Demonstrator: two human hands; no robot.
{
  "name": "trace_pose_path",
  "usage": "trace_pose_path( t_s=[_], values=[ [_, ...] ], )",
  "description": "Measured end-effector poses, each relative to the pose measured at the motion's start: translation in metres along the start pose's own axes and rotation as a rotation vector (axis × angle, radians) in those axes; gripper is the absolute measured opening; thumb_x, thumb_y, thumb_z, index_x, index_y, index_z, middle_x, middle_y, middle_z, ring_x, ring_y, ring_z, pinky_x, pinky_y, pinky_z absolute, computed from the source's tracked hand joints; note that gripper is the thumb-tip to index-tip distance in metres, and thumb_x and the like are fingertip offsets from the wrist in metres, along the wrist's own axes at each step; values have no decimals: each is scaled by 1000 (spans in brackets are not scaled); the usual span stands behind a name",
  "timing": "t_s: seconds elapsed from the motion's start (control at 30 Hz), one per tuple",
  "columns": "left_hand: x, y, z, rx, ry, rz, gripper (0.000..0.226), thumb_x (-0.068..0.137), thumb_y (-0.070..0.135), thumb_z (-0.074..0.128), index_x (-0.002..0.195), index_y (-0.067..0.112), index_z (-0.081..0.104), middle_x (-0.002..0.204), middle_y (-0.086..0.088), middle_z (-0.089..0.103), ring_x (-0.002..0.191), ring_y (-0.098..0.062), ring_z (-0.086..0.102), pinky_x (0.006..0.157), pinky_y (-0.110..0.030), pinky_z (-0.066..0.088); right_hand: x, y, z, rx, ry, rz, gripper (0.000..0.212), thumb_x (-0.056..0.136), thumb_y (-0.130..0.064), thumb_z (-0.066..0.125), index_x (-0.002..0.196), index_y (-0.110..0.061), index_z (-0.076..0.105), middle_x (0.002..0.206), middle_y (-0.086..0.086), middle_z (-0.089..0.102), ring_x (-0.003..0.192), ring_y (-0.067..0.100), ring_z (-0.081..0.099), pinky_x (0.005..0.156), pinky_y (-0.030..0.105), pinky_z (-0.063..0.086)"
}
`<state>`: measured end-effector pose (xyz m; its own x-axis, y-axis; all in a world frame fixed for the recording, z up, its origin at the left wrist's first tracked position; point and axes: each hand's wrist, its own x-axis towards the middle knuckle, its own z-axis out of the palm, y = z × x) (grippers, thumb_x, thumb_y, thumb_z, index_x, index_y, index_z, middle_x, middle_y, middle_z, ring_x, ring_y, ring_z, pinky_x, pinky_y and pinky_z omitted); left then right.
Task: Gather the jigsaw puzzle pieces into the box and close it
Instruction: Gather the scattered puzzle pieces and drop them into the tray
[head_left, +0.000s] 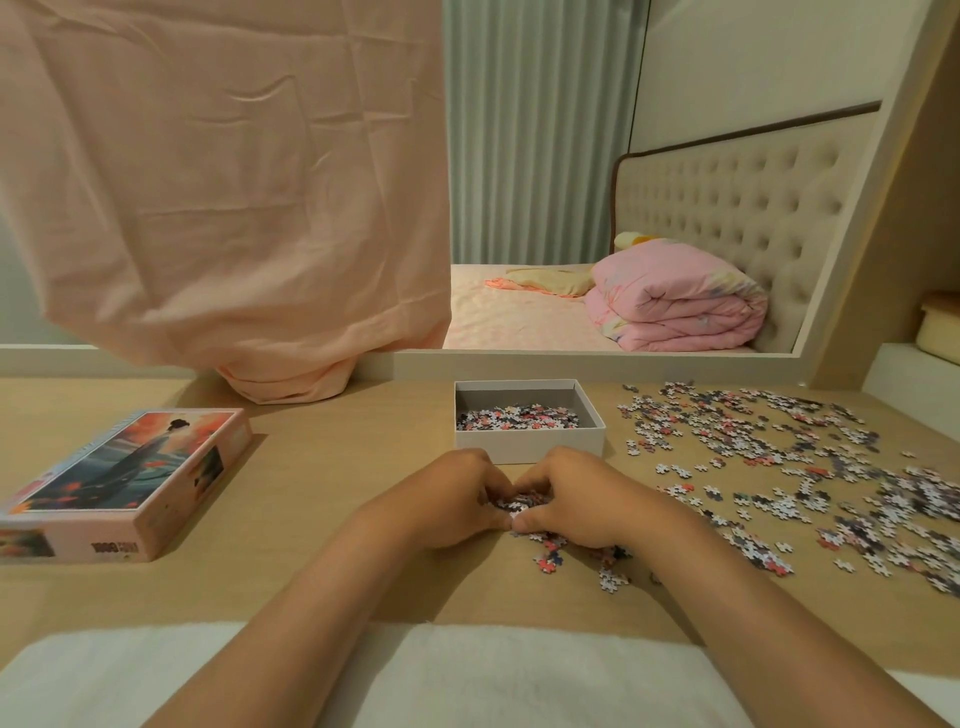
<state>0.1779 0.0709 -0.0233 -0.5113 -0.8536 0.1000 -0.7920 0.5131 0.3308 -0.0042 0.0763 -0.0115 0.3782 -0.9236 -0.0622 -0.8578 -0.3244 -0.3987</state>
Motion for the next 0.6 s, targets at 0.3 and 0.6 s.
trace_pose_path(
  t_s=[0.3, 0.6],
  values=[
    [4, -3, 6, -193, 134, -104, 13, 75, 25, 82, 84, 23, 74, 81, 9, 64, 69, -2, 56, 59, -10, 40, 1, 3, -4, 143, 123, 48, 14, 79, -25, 83, 92, -29, 79, 82, -12, 69, 72, 0, 60, 58, 12, 41],
    [15, -9, -7, -514, 226, -128, 6, 77, 9, 78, 80, 14, 78, 72, -1, 74, 60, -7, 62, 63, -23, 52, 10, 4, -21, 383, 201, 43, 11, 79, -12, 83, 85, -20, 79, 69, 4, 74, 59, 23, 71, 61, 32, 60]
  ],
)
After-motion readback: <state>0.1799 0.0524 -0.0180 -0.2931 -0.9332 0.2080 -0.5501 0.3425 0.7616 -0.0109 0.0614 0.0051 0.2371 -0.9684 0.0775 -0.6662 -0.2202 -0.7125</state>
